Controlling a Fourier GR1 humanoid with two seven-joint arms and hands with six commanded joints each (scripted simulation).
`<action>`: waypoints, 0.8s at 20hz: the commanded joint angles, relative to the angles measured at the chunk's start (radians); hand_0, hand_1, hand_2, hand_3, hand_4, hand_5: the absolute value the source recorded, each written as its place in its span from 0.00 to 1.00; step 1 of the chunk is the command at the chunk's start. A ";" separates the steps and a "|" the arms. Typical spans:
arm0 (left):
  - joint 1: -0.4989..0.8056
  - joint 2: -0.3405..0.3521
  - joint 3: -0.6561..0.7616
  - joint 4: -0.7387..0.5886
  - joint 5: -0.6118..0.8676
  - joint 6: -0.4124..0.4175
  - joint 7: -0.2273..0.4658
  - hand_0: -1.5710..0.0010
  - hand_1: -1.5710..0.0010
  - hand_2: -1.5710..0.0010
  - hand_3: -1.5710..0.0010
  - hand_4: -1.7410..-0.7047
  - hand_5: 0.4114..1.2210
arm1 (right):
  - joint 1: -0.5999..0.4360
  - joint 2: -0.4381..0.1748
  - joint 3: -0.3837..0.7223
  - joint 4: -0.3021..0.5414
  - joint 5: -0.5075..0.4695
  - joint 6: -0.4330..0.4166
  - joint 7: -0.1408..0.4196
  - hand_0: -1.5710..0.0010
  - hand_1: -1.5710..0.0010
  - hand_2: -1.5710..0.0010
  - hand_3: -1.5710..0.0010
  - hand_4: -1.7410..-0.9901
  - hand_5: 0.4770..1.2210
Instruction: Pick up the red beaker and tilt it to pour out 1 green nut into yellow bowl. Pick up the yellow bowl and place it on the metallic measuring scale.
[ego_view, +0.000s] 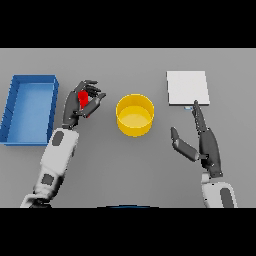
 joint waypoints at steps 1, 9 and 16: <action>-0.010 -0.001 0.001 0.018 -0.005 -0.005 -0.030 0.41 0.39 0.40 0.52 0.20 0.71 | -0.010 0.000 -0.001 0.021 0.007 -0.002 0.006 1.00 1.00 1.00 1.00 0.67 0.29; -0.034 -0.004 0.022 0.029 0.023 0.011 -0.071 0.07 0.07 0.07 0.10 0.05 0.89 | -0.010 0.018 0.011 0.051 0.027 -0.017 -0.008 1.00 1.00 1.00 1.00 0.74 0.26; -0.054 0.089 -0.103 -0.114 -0.087 -0.018 0.043 0.01 0.01 0.01 0.02 0.01 0.89 | -0.010 0.000 0.016 0.038 0.067 -0.035 -0.018 1.00 1.00 1.00 1.00 0.85 0.24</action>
